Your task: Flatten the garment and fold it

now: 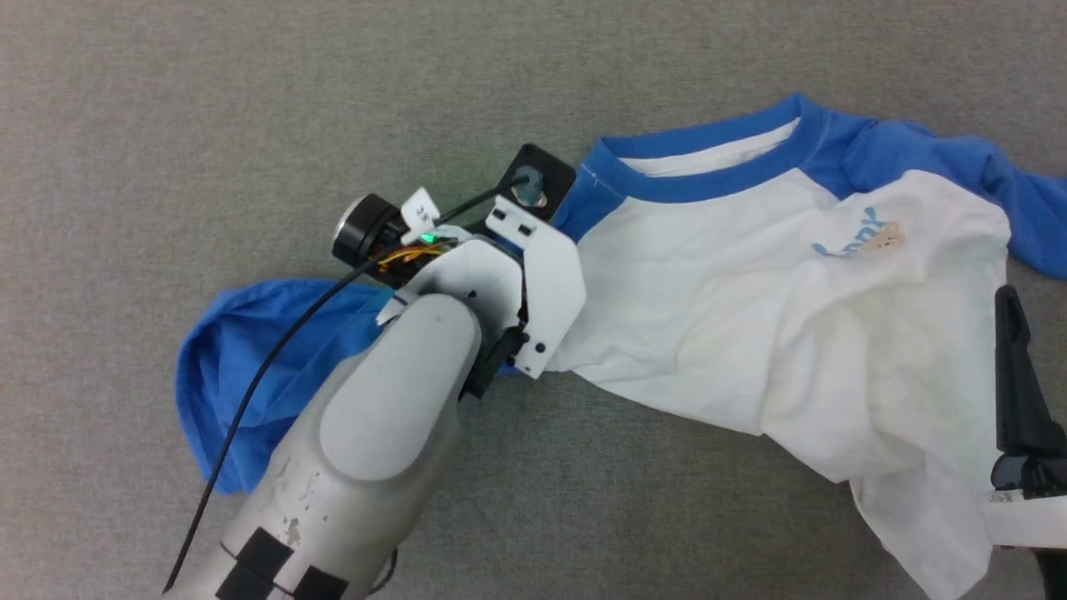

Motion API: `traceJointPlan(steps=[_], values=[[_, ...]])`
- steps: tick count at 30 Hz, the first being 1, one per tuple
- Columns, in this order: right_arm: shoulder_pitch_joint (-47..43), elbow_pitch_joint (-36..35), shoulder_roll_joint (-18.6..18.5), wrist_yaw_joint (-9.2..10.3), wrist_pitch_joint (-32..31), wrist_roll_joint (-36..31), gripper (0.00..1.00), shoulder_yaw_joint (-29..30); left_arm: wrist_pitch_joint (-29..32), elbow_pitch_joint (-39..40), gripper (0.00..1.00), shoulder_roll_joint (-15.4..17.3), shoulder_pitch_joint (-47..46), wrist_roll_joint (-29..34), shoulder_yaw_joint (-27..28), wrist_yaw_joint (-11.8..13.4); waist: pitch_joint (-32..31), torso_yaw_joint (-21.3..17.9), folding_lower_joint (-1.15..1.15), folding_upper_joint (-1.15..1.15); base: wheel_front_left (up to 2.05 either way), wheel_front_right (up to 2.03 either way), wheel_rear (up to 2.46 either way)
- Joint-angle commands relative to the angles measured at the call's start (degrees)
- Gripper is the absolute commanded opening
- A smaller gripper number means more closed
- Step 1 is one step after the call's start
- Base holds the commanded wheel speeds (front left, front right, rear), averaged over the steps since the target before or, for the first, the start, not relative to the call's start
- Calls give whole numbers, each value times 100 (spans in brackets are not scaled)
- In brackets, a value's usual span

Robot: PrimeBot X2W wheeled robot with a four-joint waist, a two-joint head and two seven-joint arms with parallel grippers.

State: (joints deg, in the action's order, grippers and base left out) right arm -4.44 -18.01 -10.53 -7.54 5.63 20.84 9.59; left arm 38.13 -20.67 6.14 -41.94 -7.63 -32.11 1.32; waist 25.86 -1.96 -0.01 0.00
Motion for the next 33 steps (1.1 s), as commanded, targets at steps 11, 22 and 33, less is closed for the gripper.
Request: traceJointPlan(steps=[11, 22, 33], values=[[-12, -54, 52, 5, 1, 38, 100, -13, -1237, 187, 0, 58, 715, -447, 258, 67, -172, 115, 1, 0, 0, 0, 0], [-27, -142, 7, 5, -204, 133, 100, -40, -2210, 2388, 0, 912, 2626, -767, 1200, 718, -466, 295, 1, 0, 0, 0, 0], [2359, 209, -2390, 5, -2485, 1361, 100, -1044, -2201, 2926, 0, 678, 2491, -581, 874, 834, 37, 574, 1, 0, 0, 0, 0]])
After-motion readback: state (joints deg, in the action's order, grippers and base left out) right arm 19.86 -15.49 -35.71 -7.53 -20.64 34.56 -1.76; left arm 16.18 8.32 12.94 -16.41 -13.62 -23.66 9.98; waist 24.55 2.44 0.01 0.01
